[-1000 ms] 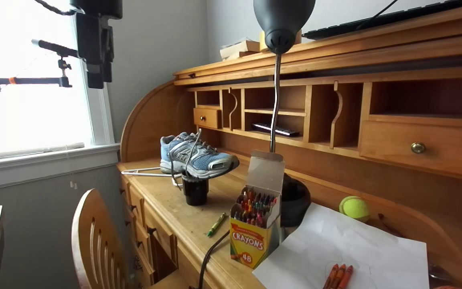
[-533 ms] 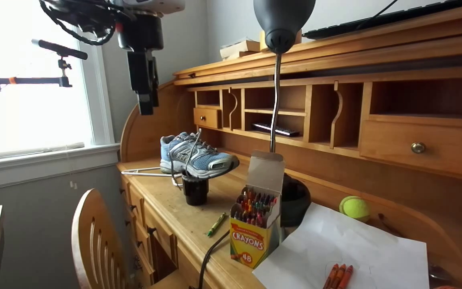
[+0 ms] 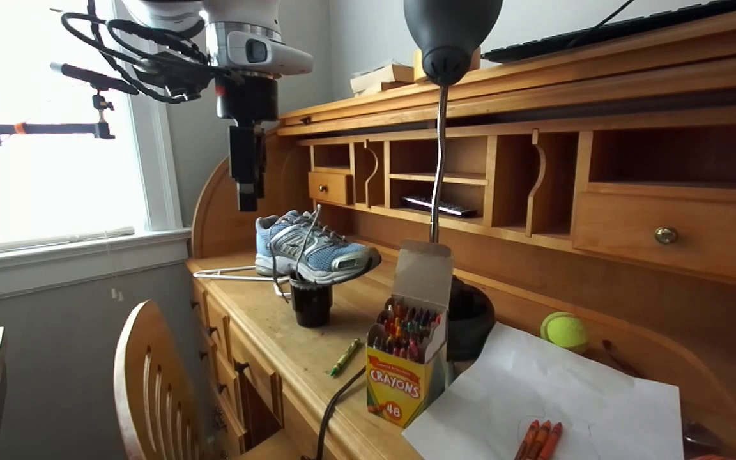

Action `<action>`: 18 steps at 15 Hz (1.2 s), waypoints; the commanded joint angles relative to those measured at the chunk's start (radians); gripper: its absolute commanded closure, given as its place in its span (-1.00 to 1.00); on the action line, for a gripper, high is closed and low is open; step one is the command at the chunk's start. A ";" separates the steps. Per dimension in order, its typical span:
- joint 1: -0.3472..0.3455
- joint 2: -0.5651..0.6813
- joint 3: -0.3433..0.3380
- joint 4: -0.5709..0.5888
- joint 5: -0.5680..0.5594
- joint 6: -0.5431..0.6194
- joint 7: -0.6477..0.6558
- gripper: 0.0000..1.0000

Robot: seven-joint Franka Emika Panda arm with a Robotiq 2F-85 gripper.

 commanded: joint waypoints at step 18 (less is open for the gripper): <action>0.089 0.241 0.059 0.077 0.038 0.263 0.186 0.30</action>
